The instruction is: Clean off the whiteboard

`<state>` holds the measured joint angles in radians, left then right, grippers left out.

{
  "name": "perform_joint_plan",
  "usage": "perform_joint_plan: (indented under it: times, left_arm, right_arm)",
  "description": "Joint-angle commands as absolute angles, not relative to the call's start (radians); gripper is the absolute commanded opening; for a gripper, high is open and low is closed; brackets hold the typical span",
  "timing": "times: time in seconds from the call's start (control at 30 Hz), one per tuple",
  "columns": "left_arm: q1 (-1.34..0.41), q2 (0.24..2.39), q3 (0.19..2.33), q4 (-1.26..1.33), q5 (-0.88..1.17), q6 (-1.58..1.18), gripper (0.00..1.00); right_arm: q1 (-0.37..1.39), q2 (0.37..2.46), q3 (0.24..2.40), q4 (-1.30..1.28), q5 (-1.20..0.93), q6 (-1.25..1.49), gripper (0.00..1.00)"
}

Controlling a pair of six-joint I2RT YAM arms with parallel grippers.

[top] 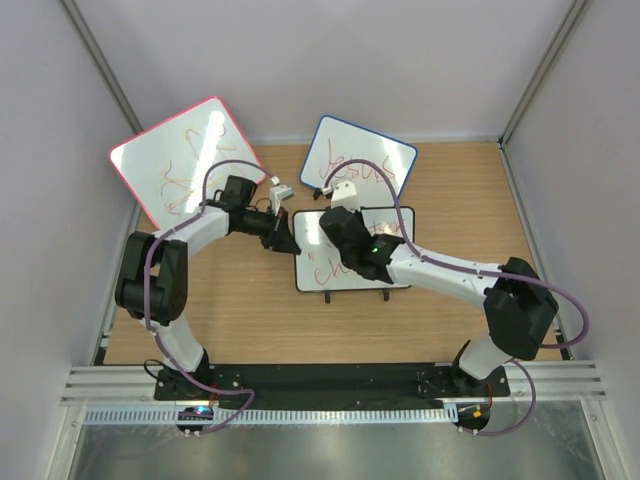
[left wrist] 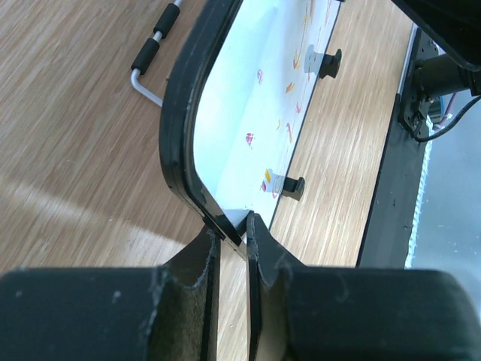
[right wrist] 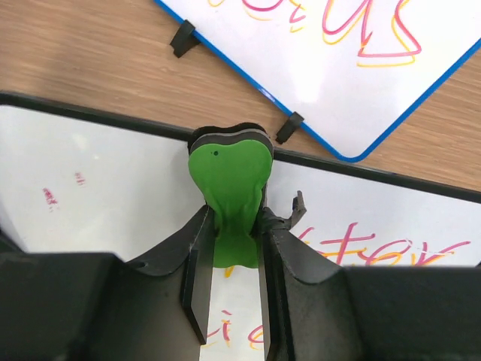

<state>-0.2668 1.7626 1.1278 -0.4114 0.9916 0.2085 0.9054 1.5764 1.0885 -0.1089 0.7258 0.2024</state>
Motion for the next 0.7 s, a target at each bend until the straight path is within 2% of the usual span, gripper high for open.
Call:
perform_joint_plan:
  times: [0.0,0.1,0.23,0.37,0.53,0.67]
  left_arm:
    - [-0.284,1.727,1.129,-0.391,0.894,0.330,0.00]
    - [-0.285,1.727,1.131,-0.393,0.888,0.327,0.00]
    - [-0.287,1.721,1.129,-0.391,0.879,0.327,0.00]
    - [-0.285,1.710,1.127,-0.394,0.870,0.328,0.00]
    - [-0.285,1.704,1.129,-0.394,0.871,0.333,0.00]
    - [-0.285,1.703,1.134,-0.394,0.871,0.330,0.00]
  right_arm:
    - [0.879,1.607,1.097,-0.164,0.789,0.192,0.01]
    - [0.931,1.676,1.167,-0.160,0.782,0.155,0.01]
    - [0.997,1.784,1.279,-0.159,0.668,0.135,0.01]
    - [1.012,1.874,1.399,-0.256,0.609,0.146,0.01]
    - [1.009,1.844,1.376,-0.282,0.669,0.176,0.01]
    - [1.020,1.835,1.280,-0.327,0.634,0.251,0.01]
